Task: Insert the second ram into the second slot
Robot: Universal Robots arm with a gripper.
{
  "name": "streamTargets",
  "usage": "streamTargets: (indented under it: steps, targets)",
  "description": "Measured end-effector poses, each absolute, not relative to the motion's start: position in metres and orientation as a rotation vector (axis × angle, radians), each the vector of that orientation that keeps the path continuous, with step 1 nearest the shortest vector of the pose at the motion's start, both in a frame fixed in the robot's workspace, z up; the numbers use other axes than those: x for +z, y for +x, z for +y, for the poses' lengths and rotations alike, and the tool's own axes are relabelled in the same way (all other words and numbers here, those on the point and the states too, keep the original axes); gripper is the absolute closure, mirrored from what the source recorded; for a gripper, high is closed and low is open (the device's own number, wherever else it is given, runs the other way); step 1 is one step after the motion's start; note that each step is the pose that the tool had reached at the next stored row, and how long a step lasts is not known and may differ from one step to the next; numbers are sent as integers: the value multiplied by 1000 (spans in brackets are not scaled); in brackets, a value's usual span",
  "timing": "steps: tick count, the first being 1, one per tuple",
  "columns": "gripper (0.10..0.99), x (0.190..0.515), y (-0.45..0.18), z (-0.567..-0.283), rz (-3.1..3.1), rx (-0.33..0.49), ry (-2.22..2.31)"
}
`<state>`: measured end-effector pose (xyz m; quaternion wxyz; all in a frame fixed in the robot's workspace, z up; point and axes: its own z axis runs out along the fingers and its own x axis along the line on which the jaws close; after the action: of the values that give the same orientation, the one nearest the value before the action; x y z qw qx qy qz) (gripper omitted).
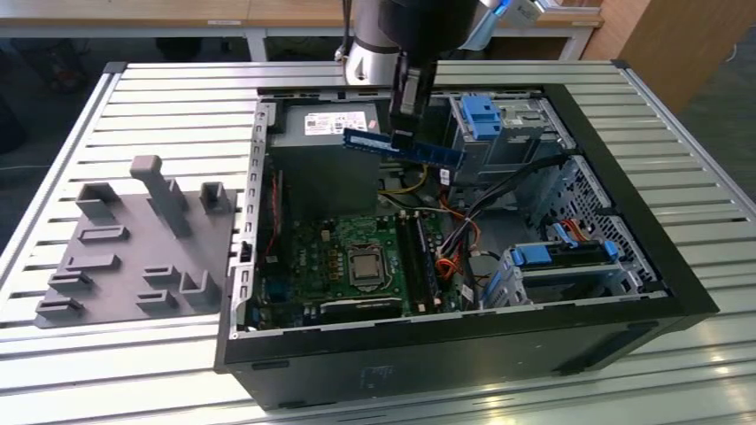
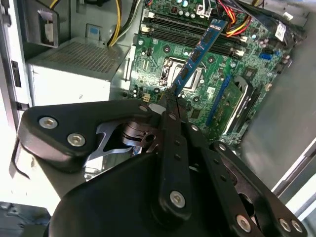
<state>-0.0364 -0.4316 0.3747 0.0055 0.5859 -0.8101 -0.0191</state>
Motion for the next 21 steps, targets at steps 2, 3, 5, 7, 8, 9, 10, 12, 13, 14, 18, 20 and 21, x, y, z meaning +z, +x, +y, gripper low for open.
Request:
streamTargets:
  steps: [2, 3, 5, 7, 8, 9, 10, 12, 13, 14, 18, 20, 21]
  targets:
    - [969, 375, -36, -432, -2557, -60, 1806]
    - [969, 375, -36, -432, -2567, -60, 1793]
    - [969, 375, -36, -432, -2586, -60, 1765]
    - [969, 375, -36, -432, -2605, -61, 1738]
    - [969, 375, -36, -432, -2615, -61, 1723]
    - [969, 375, -36, -432, -2625, -61, 1709]
    - [969, 374, -36, -432, -2634, -61, 1695]
    - [969, 375, -36, -432, -2650, -61, 1669]
    - [969, 374, -36, -432, -2659, -61, 1656]
    - [969, 374, -36, -432, -2668, -61, 1643]
    - [969, 374, -36, -432, -2701, -61, 1590]
    - [969, 374, -36, -432, -2718, -61, 1560]
    - [969, 374, -36, -432, -2727, -61, 1546]
